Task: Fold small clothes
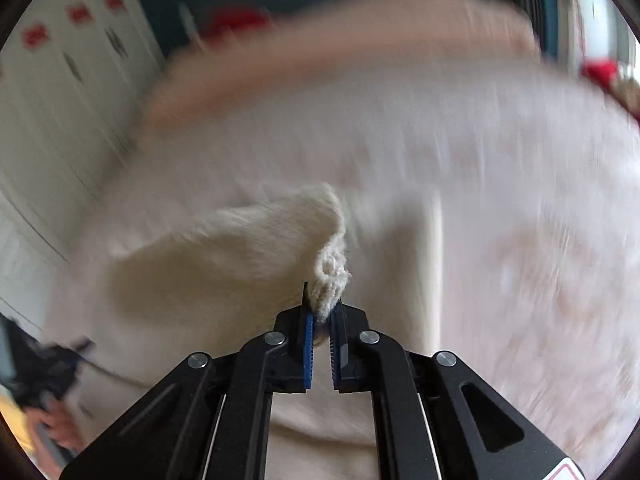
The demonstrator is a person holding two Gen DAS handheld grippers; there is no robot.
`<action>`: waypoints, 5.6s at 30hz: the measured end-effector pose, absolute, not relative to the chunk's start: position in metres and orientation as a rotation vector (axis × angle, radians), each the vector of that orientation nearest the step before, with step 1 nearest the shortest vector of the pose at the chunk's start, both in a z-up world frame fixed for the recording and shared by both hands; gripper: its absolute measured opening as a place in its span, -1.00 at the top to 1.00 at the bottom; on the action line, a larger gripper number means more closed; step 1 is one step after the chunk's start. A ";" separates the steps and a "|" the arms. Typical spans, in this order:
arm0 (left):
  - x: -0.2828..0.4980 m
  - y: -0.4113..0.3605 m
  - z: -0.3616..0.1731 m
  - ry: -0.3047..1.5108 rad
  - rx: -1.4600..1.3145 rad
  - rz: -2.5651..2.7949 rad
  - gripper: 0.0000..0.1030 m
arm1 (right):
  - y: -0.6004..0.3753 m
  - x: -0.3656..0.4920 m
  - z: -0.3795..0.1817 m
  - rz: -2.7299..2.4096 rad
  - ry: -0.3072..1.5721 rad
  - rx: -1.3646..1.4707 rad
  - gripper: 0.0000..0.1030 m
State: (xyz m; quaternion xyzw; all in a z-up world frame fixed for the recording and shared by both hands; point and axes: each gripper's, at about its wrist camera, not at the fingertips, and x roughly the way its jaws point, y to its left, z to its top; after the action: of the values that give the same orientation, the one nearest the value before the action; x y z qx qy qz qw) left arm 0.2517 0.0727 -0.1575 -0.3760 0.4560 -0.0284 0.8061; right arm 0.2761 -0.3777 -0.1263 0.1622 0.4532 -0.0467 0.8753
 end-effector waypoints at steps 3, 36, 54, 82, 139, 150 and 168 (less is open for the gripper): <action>0.247 0.071 -0.153 0.954 -0.773 -0.063 0.87 | -0.376 0.267 -0.152 -0.097 0.981 0.340 0.89; 0.249 0.134 -0.154 0.951 -0.723 0.083 0.89 | -0.410 0.248 -0.163 -0.124 0.954 0.457 0.86; 0.331 0.028 -0.144 1.029 -0.369 -0.133 0.76 | -0.367 0.321 -0.169 -0.042 0.999 0.289 1.00; 0.121 0.121 -0.101 1.072 -0.302 -0.126 -0.71 | -0.376 0.019 -0.138 -0.189 1.073 0.364 0.07; 0.019 0.104 0.031 1.151 -0.306 -0.410 0.89 | -0.359 -0.079 -0.004 0.197 0.911 0.501 0.83; 0.208 0.050 -0.067 1.183 -0.186 -0.127 0.80 | -0.412 0.106 -0.127 0.012 0.977 0.718 0.67; 0.196 0.056 -0.086 0.988 -0.168 -0.231 -0.33 | -0.405 0.087 -0.131 -0.087 0.901 0.466 -0.22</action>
State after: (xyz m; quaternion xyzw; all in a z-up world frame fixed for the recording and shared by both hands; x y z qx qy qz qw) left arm 0.1956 0.0561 -0.0859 -0.0803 0.4723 -0.1103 0.8708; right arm 0.0873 -0.4052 -0.1308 0.2229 0.4311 -0.0419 0.8733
